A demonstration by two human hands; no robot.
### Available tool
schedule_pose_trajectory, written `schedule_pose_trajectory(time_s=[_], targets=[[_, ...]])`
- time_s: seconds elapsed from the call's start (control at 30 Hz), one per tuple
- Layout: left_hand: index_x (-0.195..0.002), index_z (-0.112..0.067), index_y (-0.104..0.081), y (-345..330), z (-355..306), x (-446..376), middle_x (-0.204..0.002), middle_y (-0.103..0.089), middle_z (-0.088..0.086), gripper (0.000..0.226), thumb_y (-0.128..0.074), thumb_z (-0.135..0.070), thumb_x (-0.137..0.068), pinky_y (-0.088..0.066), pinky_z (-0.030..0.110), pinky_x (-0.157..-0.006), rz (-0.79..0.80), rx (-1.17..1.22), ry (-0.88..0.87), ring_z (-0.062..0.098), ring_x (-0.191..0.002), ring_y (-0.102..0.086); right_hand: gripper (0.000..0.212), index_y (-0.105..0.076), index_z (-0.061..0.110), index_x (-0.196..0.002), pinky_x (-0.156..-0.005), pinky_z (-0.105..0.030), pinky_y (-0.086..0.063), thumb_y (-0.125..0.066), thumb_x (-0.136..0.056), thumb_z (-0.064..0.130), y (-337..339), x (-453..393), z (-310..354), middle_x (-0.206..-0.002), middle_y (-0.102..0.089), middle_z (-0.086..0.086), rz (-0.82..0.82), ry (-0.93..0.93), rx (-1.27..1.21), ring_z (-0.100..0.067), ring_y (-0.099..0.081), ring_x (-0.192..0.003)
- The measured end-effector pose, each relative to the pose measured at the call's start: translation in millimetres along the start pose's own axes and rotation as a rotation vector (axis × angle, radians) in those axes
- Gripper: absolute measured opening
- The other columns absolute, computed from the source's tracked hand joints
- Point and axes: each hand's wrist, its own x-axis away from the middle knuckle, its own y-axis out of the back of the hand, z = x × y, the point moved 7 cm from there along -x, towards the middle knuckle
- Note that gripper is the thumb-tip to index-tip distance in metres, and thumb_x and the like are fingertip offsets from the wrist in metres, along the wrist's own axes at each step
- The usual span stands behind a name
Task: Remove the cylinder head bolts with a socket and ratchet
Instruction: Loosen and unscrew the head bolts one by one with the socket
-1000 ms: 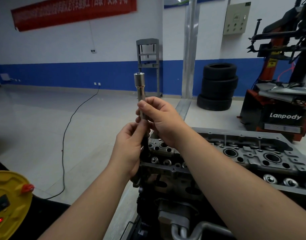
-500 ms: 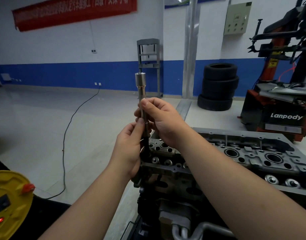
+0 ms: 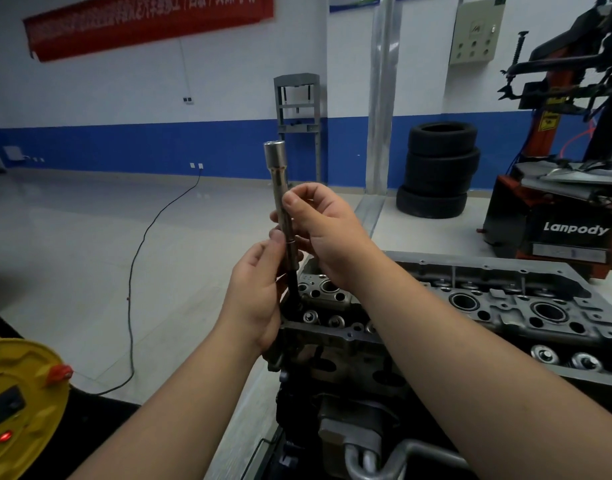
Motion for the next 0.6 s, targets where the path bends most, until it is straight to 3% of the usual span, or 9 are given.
schedule_pose_trajectory(time_s=[0.1,0.2,0.27,0.3,0.4,0.53,0.6], targets=[[-0.098,-0.033,-0.081,-3.7,-0.3,0.7,-0.102,-0.078,0.000,0.037,-0.046,-0.044,-0.101,-0.052,0.026,-0.079,0.058,-0.071,0.003,0.009,-0.095,-0.073,0.015,-0.058,0.014,-0.114,-0.068,-0.030,-0.058,-0.053,-0.103,0.022,-1.5,0.5,-0.1,-0.085,-0.073,0.001,0.028,-0.035,-0.033,-0.016,-0.070,-0.078],[-0.088,-0.024,-0.081,-3.5,0.2,1.5,-0.088,-0.078,0.000,0.038,-0.049,-0.030,-0.107,-0.055,0.019,-0.067,0.007,-0.046,0.000,0.007,-0.081,-0.073,0.018,-0.058,0.015,-0.116,-0.069,-0.029,-0.057,-0.048,-0.105,0.026,-5.6,2.4,-0.2,-0.088,-0.072,-0.002,0.074,-0.057,-0.056,-0.018,-0.070,-0.080],[-0.091,-0.014,-0.075,-2.6,1.4,1.2,-0.079,-0.076,0.000,0.020,-0.061,-0.026,-0.098,-0.055,0.018,-0.061,-0.017,0.019,0.002,0.007,-0.072,-0.072,0.017,-0.058,0.015,-0.112,-0.067,-0.028,-0.056,-0.051,-0.104,0.028,-7.6,3.1,0.5,-0.087,-0.070,-0.003,0.091,-0.051,-0.062,-0.019,-0.068,-0.078],[-0.095,-0.011,-0.072,-4.1,-0.5,1.7,-0.077,-0.075,-0.001,0.016,-0.067,-0.026,-0.090,-0.055,0.018,-0.060,-0.016,0.047,-0.002,0.006,-0.070,-0.072,0.014,-0.058,0.015,-0.108,-0.069,-0.030,-0.056,-0.055,-0.102,0.027,-8.0,3.0,0.7,-0.086,-0.068,-0.003,0.093,-0.040,-0.063,-0.019,-0.066,-0.076],[-0.106,-0.011,-0.069,-7.2,-0.9,-0.4,-0.077,-0.074,-0.005,0.032,-0.073,-0.029,-0.079,-0.055,0.017,-0.061,0.003,0.045,-0.020,0.005,-0.068,-0.071,0.006,-0.060,0.014,-0.097,-0.078,-0.043,-0.057,-0.063,-0.096,0.019,-5.8,2.0,0.7,-0.084,-0.064,-0.004,0.066,-0.008,-0.050,-0.022,-0.064,-0.075],[-0.097,-0.022,-0.079,-8.0,2.1,-1.0,-0.089,-0.078,-0.001,0.038,-0.056,-0.052,-0.096,-0.056,0.020,-0.066,0.065,-0.035,0.023,0.007,-0.080,-0.074,0.014,-0.066,0.014,-0.101,-0.063,-0.028,-0.056,-0.058,-0.100,0.025,-4.4,1.8,-0.3,-0.082,-0.068,0.002,0.050,-0.028,-0.001,-0.013,-0.066,-0.075],[-0.095,-0.033,-0.081,-6.4,3.0,-0.8,-0.097,-0.078,-0.002,0.041,-0.045,-0.051,-0.102,-0.053,0.025,-0.076,0.081,-0.084,0.036,0.007,-0.090,-0.072,0.020,-0.068,0.017,-0.107,-0.064,-0.028,-0.055,-0.052,-0.102,0.030,-5.3,2.2,-1.4,-0.084,-0.070,0.002,0.065,-0.045,0.005,-0.014,-0.066,-0.078]])
